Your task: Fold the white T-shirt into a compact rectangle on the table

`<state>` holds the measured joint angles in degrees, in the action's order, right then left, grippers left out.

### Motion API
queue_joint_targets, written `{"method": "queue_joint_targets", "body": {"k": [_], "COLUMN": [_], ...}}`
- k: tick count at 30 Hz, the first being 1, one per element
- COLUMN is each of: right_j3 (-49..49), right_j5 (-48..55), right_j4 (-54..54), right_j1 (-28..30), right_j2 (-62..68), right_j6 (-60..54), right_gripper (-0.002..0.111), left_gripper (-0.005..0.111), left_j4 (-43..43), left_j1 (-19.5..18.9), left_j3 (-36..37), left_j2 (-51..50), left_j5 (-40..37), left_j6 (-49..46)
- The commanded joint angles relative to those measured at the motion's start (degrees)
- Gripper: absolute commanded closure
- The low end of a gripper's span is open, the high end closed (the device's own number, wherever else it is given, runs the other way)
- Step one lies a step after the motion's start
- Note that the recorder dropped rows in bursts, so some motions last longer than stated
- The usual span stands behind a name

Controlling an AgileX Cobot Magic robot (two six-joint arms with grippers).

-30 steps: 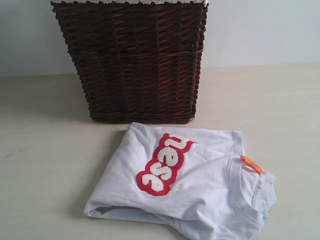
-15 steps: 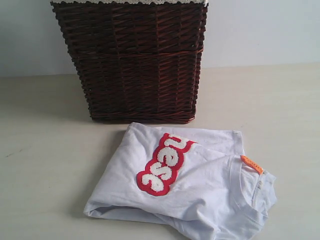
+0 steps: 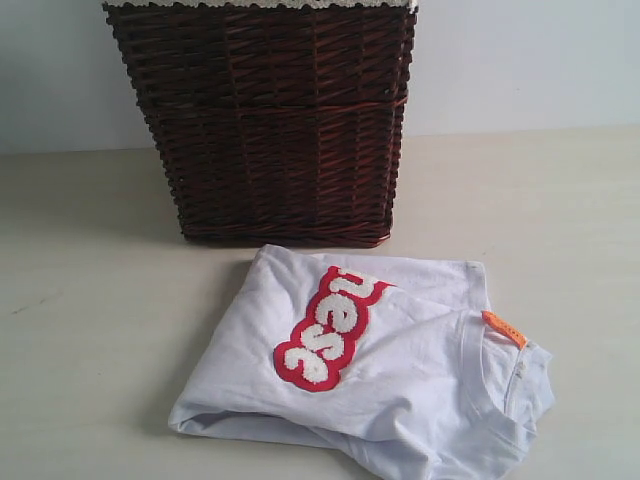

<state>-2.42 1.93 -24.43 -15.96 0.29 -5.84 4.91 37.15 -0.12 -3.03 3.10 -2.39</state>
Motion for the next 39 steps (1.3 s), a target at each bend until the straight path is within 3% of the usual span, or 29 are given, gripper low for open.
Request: {"method": "queue_joint_targets", "body": {"k": [1,3,5,6,7,8,10,39], "right_j3": [0.3,0.3,0.3,0.3,0.3,0.3,0.3,0.3], "right_j5": [-0.4,-0.4,-0.4,-0.4,-0.4,-0.4,-0.4,-0.4], "right_j4": [-0.1,-0.1,-0.1,-0.1,-0.1,-0.1,-0.1,-0.1], "right_j1": [0.0,0.0,0.0,0.0,0.0,0.0,0.0,0.0], "right_j2": [-0.3,-0.3,-0.3,-0.3,-0.3,-0.3,-0.3,-0.3], "right_j6": [0.0,0.0,0.0,0.0,0.0,0.0,0.0,0.0], "right_gripper": [0.108,0.108,0.108,0.108,0.108,0.108,0.108,0.108], "left_gripper": [0.107,0.107,0.107,0.107,0.107,0.107,0.107,0.107], "left_j4": [-22.5,-28.7,-26.7,-20.0,-16.5,-7.5,0.2,0.4], "left_j1": [-13.8,-18.9,-23.7,-28.8,-31.1,-35.1,-38.6,-39.5], "left_j3": [0.1,0.1,0.1,0.1,0.1,0.1,0.1,0.1], "left_j2": [1.8,2.4,3.0,3.0,3.0,3.0,3.0,3.0], "left_j5": [-5.5,-8.3,-11.5,-15.5,-16.8,-19.1,-21.1,-23.3], "left_j6": [24.0,31.6,32.3,26.9,22.5,10.5,-2.5,-1.9]}}
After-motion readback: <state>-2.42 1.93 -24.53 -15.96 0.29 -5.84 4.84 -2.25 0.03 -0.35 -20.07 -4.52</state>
